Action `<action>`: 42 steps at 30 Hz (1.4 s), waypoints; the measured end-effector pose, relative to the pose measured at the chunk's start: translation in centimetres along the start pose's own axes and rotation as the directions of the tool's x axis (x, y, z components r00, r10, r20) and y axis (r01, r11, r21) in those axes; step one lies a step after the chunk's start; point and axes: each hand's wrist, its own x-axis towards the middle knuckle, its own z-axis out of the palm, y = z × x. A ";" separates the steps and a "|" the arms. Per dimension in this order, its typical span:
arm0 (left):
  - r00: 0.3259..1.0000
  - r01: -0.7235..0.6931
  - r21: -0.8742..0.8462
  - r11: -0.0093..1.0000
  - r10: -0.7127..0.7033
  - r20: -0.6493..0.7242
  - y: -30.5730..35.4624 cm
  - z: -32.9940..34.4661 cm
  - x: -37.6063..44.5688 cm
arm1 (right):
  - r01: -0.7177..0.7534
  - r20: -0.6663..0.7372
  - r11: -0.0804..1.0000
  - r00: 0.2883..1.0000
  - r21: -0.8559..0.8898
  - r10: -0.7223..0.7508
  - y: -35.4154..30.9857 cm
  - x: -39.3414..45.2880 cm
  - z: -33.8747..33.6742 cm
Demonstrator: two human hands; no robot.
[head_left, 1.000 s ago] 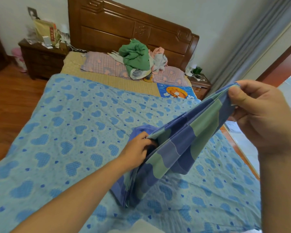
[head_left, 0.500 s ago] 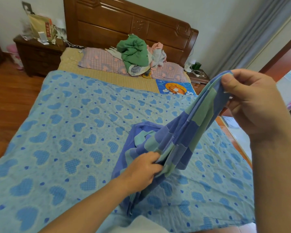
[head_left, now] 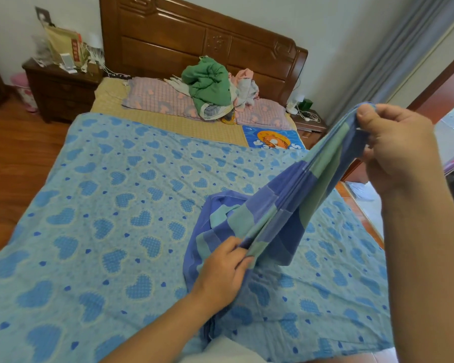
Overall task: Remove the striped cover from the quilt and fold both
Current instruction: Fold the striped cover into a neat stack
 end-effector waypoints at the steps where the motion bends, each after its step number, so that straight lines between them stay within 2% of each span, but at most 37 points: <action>1: 0.995 0.094 -0.054 0.994 -0.096 -0.024 -0.1 -0.6 -0.2 | -0.012 -0.045 1.000 0.999 -0.007 0.012 0.4 0.5 -0.5; 3: 0.963 0.234 -0.158 0.959 -0.251 -0.098 0.0 -2.6 0.5 | 0.014 -0.104 1.000 0.994 -0.016 -0.015 1.4 1.3 -1.3; 4: 0.944 0.261 -0.196 0.945 -0.292 -0.152 0.1 -4.0 1.5 | 0.048 -0.129 0.999 0.990 -0.018 -0.050 1.8 1.6 -1.6; 7: 0.923 0.257 -0.210 0.943 -0.304 -0.237 1.1 -9.5 5.6 | 0.146 -0.223 0.989 0.963 -0.038 -0.151 2.5 2.4 -2.9; 10: 0.967 0.169 -0.242 0.955 -0.208 -0.145 3.6 -12.5 7.7 | 0.177 -0.353 0.984 0.922 0.015 -0.160 3.1 3.2 -3.9; 13: 0.973 0.218 -0.378 0.900 -0.230 0.012 5.3 -11.2 6.9 | 0.100 -0.407 0.971 0.914 0.219 -0.002 4.7 3.9 -4.4; 15: 0.962 0.254 -0.436 0.863 -0.274 0.018 5.1 -9.9 5.8 | 0.036 -0.390 0.957 0.917 0.288 0.083 5.7 3.8 -4.5; 20: 0.935 0.235 -0.327 0.915 -0.305 -0.182 3.9 -7.8 4.3 | -0.050 -0.390 0.971 0.910 0.233 0.141 9.3 2.3 -5.1; 22: 0.930 0.225 -0.217 0.950 -0.276 -0.244 3.1 -7.5 4.1 | -0.118 -0.412 0.968 0.888 0.222 0.203 11.2 1.3 -5.3; 24: 0.930 0.270 -0.067 0.961 -0.278 -0.241 2.5 -7.3 4.1 | -0.155 -0.447 0.966 0.864 0.205 0.233 12.9 0.3 -5.3; 26: 0.932 0.321 0.007 0.947 -0.315 -0.182 2.2 -6.9 3.9 | -0.213 -0.464 0.956 0.839 0.201 0.284 13.8 -0.4 -5.5; 27: 0.937 0.322 -0.006 0.947 -0.319 -0.140 2.3 -6.6 3.7 | -0.254 -0.442 0.958 0.850 0.135 0.287 13.8 -0.7 -5.6; 28: 0.947 0.305 -0.052 0.951 -0.309 -0.087 2.5 -6.4 3.4 | -0.274 -0.358 0.962 0.899 -0.012 0.252 13.5 -0.9 -5.7; 29: 0.958 0.282 -0.127 0.951 -0.287 -0.021 2.9 -6.3 3.1 | -0.253 -0.189 0.944 0.958 -0.211 0.215 12.8 -1.4 -5.5; 30: 0.965 0.261 -0.215 0.941 -0.255 0.057 3.4 -6.2 2.9 | -0.176 0.065 0.906 0.974 -0.385 0.218 12.0 -2.2 -4.9; 31: 0.968 0.241 -0.294 0.925 -0.209 0.138 4.0 -6.0 2.7 | -0.050 0.353 0.863 0.899 -0.503 0.258 11.3 -3.3 -3.9; 32: 0.966 0.220 -0.355 0.908 -0.151 0.211 4.7 -5.9 2.7 | 0.094 0.596 0.834 0.742 -0.544 0.305 10.8 -4.6 -2.5; 33: 0.960 0.196 -0.402 0.894 -0.091 0.266 5.3 -5.7 2.9 | 0.203 0.743 0.813 0.566 -0.545 0.357 10.4 -6.2 -0.9; 34: 0.952 0.177 -0.441 0.880 -0.040 0.302 5.7 -5.6 3.0 | 0.294 0.813 0.794 0.439 -0.532 0.382 10.3 -7.6 0.7; 35: 0.948 0.167 -0.465 0.869 -0.012 0.318 5.9 -5.5 3.2 | 0.364 0.841 0.775 0.388 -0.517 0.378 10.7 -8.7 1.9; 38: 0.967 0.157 -0.427 0.891 -0.050 0.250 5.2 -5.7 3.2 | 0.376 0.831 0.779 0.460 -0.501 0.313 11.4 -9.0 2.5; 39: 0.978 0.144 -0.387 0.911 -0.070 0.199 4.7 -5.8 2.9 | 0.427 0.825 0.750 0.496 -0.505 0.273 11.5 -8.8 2.4; 42: 0.991 0.134 -0.212 0.968 -0.129 0.039 2.9 -4.8 1.0 | 0.646 0.813 0.545 0.569 -0.535 0.123 10.8 -8.9 2.6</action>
